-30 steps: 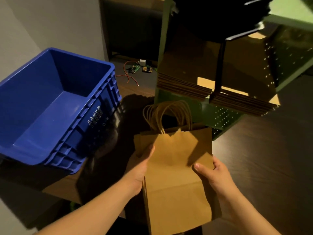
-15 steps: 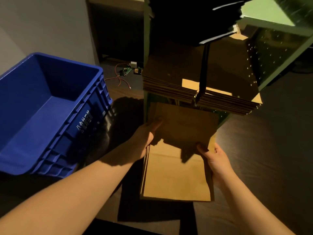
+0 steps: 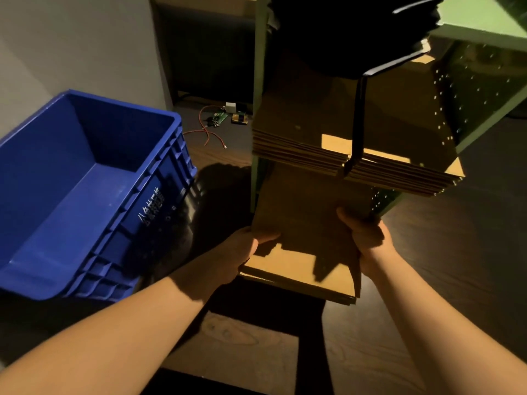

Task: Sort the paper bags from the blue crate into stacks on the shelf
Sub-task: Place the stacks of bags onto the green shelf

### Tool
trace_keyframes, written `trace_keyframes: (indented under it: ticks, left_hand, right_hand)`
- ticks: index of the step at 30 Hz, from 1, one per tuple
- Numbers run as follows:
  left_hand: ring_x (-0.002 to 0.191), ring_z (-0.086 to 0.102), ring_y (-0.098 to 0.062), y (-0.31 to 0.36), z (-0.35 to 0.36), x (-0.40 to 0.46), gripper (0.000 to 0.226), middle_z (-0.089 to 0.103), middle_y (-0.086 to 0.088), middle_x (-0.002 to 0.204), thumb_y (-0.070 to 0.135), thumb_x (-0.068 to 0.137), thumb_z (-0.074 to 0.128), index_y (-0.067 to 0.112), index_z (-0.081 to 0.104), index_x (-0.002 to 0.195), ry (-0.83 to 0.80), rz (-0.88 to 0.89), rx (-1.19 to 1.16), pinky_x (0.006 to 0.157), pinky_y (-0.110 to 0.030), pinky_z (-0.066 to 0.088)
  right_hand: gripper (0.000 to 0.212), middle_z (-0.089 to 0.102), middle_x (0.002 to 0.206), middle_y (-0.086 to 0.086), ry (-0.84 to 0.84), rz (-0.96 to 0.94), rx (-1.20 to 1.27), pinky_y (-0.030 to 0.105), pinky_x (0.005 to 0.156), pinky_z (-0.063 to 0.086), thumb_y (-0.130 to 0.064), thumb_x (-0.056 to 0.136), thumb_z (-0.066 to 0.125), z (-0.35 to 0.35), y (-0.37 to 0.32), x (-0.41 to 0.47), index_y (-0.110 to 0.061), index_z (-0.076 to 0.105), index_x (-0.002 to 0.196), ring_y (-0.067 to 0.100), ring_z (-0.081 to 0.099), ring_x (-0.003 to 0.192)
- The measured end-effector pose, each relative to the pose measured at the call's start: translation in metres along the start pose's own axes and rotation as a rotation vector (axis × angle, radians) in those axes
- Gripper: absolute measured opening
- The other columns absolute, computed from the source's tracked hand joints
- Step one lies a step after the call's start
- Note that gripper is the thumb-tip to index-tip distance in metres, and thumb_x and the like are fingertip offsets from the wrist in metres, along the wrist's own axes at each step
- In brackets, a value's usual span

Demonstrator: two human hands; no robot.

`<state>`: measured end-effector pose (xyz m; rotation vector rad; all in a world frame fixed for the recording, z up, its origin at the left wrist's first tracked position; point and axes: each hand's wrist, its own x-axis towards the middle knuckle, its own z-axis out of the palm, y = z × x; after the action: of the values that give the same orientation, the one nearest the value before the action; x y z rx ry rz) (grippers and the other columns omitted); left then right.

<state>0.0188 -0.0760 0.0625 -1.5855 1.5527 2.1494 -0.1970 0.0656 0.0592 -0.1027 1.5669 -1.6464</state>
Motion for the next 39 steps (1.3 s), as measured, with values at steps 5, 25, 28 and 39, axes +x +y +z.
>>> trace_keyframes:
  ticks: [5, 25, 28, 39]
  left_hand:
    - [0.097, 0.065, -0.022, -0.003, -0.002, 0.011, 0.055, 0.068, -0.011, 0.12, 0.037, 0.086, 0.078, 0.01, 0.06, 0.13, -0.008, 0.059, -0.096, 0.078, -0.033, 0.049]
    - [0.114, 0.065, -0.031, 0.039, -0.009, 0.041, 0.073, 0.06, -0.005, 0.135, 0.049, 0.089, 0.073, 0.033, 0.039, 0.152, 0.0, 0.064, -0.207, 0.102, -0.055, 0.053]
    - [0.11, 0.063, -0.017, 0.028, -0.014, 0.033, 0.067, 0.056, 0.005, 0.138, 0.045, 0.096, 0.066, 0.044, 0.031, 0.153, -0.013, 0.244, -0.097, 0.097, -0.042, 0.055]
    - [0.133, 0.053, -0.013, -0.004, -0.031, 0.036, 0.133, 0.054, 0.013, 0.144, 0.031, 0.055, 0.098, 0.052, 0.016, 0.157, -0.023, 0.522, 0.512, 0.114, -0.046, 0.044]
  right_hand:
    - [0.045, 0.075, 0.121, 0.009, -0.01, 0.054, 0.009, 0.054, 0.094, 0.056, -0.031, 0.095, 0.07, -0.003, 0.006, -0.006, -0.02, 0.059, 0.137, 0.036, 0.071, 0.11]
    - [0.067, 0.07, 0.132, -0.003, 0.026, -0.11, -0.123, 0.057, 0.106, 0.051, -0.042, 0.083, 0.082, 0.0, 0.019, -0.003, -0.029, 0.054, 0.142, 0.027, 0.065, 0.125]
    - [0.09, 0.067, 0.136, -0.003, 0.046, -0.1, -0.127, 0.055, 0.106, 0.051, -0.053, 0.073, 0.087, 0.004, 0.02, 0.002, -0.029, 0.046, 0.149, 0.026, 0.063, 0.126]
    - [0.088, 0.065, 0.131, -0.01, -0.175, -0.299, -0.589, 0.019, 0.095, 0.054, -0.012, 0.064, 0.097, -0.014, 0.031, -0.034, -0.044, 0.05, 0.131, 0.0, 0.062, 0.119]
